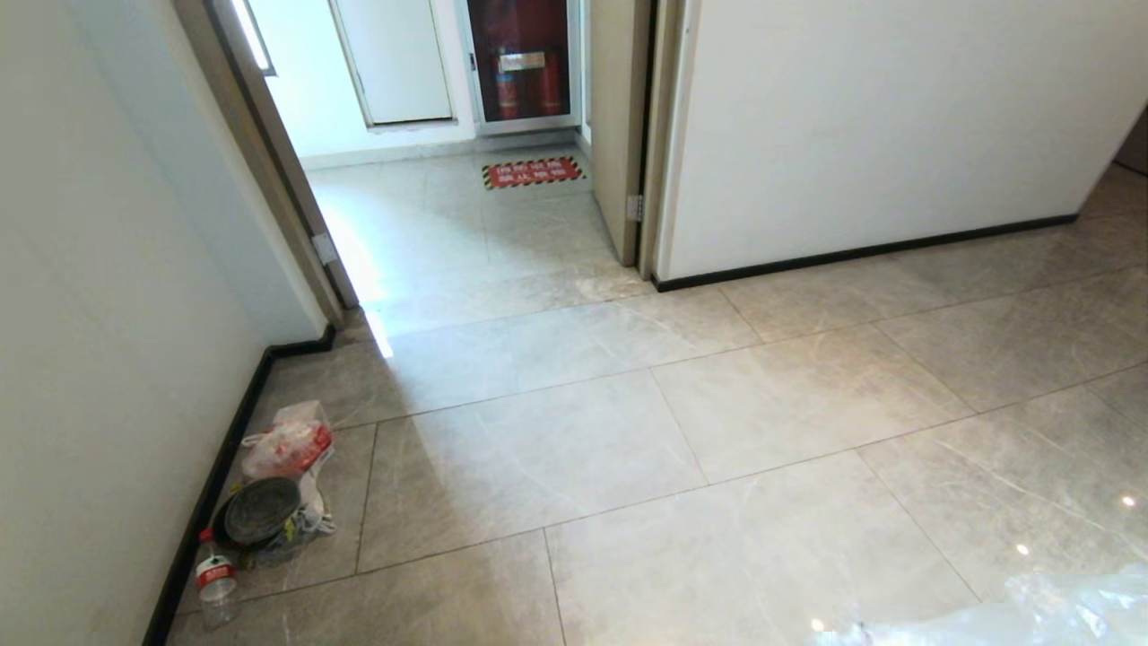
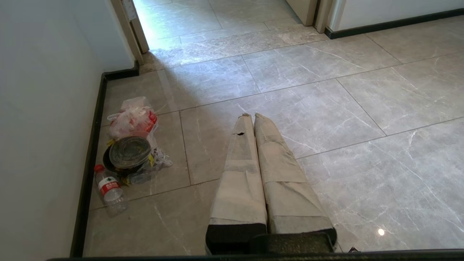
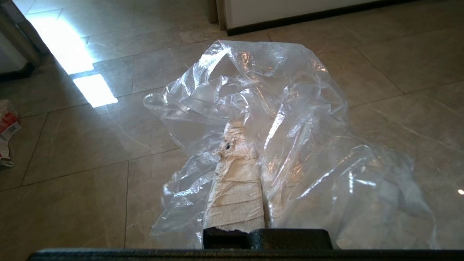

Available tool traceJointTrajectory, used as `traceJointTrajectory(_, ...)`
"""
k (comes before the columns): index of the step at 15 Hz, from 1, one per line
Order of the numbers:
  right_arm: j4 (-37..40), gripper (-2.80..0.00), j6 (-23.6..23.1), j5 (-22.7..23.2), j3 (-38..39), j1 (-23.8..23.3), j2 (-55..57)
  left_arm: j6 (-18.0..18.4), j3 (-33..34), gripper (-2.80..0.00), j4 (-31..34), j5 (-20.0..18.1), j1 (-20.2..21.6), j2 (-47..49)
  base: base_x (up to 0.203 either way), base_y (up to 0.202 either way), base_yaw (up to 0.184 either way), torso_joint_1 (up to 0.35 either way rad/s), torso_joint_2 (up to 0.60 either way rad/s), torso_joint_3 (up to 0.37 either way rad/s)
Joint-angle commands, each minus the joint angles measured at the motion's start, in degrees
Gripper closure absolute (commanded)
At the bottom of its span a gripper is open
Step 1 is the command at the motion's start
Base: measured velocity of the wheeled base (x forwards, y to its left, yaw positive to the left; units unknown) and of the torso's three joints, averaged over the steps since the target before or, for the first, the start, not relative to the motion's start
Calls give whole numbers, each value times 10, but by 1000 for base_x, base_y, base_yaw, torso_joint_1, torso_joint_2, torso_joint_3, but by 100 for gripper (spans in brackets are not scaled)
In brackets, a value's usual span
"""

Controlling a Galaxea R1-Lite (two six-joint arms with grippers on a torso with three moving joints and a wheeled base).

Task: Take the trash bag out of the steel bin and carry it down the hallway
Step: Put the trash bag at the door

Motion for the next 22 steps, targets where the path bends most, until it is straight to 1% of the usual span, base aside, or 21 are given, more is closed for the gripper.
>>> traceJointTrajectory(1, -1, 0, 2, -1, 1, 0, 0, 0, 0, 0, 0, 0, 0, 0, 0, 0, 0, 0, 0, 0)
traceJointTrajectory(3, -1, 0, 1, -1, 1, 0, 0, 0, 0, 0, 0, 0, 0, 0, 0, 0, 0, 0, 0, 0)
traceJointTrajectory(5, -1, 0, 1, -1, 1, 1, 0, 0, 0, 0, 0, 0, 0, 0, 3, -4, 111, 2, 3, 3)
traceJointTrajectory(22, -1, 0, 0, 0, 1, 0, 0, 0, 0, 0, 0, 0, 0, 0, 0, -8, 174, 2, 3, 2)
